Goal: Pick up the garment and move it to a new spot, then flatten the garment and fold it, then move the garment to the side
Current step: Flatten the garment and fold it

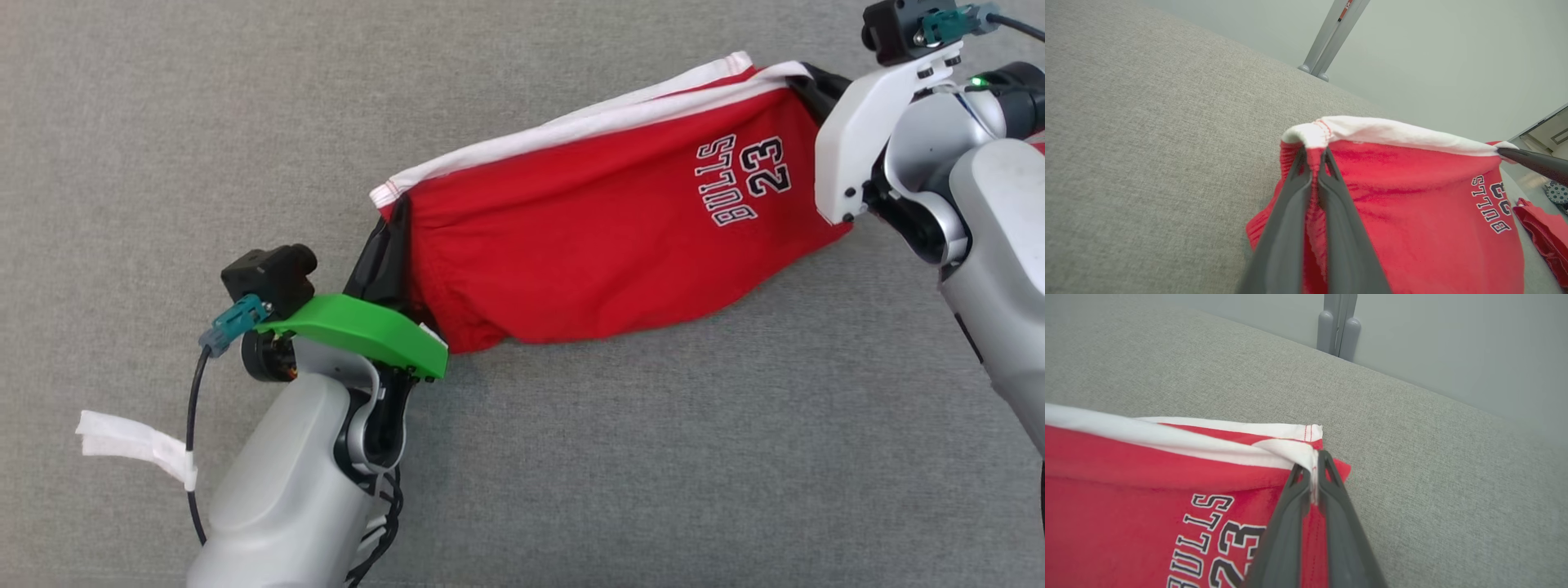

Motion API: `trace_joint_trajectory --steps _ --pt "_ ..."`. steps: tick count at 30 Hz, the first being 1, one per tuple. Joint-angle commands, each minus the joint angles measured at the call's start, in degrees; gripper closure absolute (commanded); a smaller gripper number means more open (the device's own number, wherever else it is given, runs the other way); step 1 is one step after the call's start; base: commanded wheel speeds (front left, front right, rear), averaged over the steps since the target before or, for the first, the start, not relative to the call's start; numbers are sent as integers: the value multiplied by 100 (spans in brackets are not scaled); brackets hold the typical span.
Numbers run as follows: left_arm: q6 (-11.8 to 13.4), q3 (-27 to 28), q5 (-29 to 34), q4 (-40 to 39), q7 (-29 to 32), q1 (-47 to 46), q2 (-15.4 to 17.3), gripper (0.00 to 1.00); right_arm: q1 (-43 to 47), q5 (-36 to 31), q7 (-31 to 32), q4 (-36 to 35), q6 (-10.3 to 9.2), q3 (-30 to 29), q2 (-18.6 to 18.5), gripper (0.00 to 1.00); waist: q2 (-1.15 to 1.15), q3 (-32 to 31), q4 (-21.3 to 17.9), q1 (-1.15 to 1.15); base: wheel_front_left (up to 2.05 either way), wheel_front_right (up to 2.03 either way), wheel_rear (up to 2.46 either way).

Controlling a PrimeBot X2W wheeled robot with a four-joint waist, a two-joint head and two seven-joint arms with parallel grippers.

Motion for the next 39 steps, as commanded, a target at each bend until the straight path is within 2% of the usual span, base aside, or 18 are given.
trace_joint_trajectory --steps 1,5,6,7,8,14,18,22,26,31,39 --pt "-43 11 -40 47 -45 -160 -29 100 -148 13 -111 148 -11 36 -1 100 0 148 143 0 0 0 0" --pt "-57 15 -48 188 -101 -286 -93 100 -384 -77 -333 552 -11 90 56 100 0 227 180 0 0 0 0" --pt "-55 16 -46 220 -112 -309 -106 100 -406 -68 -352 640 -11 124 86 80 0 240 185 0 0 0 0" --pt "-50 25 -63 257 -115 -337 -121 67 -450 -64 -408 728 -11 139 122 0 0 254 190 0 0 0 0" --pt "-39 24 -77 284 -124 -353 -135 0 -486 -53 -464 786 -11 130 147 0 0 264 193 0 0 0 0" --pt "-62 22 -17 428 -174 -436 -177 0 -628 38 -912 1047 -11 215 309 0 0 239 166 0 0 0 0" --pt "-87 283 254 239 -219 -359 -131 0 -618 217 -1072 1145 -11 156 302 0 0 50 124 0 0 0 0" --pt "-276 915 933 -483 -208 81 -81 0 -450 432 -1008 1328 -11 -60 344 0 0 -223 32 0 0 0 0" --pt "-455 1558 1797 -1207 -210 645 -100 0 -230 527 -938 1573 -10 -326 561 0 0 -470 -80 0 0 0 0" --pt "-618 2168 2612 -1725 -211 1328 -168 0 47 336 -958 1919 -10 -458 779 0 0 -648 -128 0 0 0 0" --pt "-762 2611 3143 -1825 -212 1951 -227 0 103 -27 -1273 2787 -8 -938 1087 0 0 -669 123 0 0 0 0"
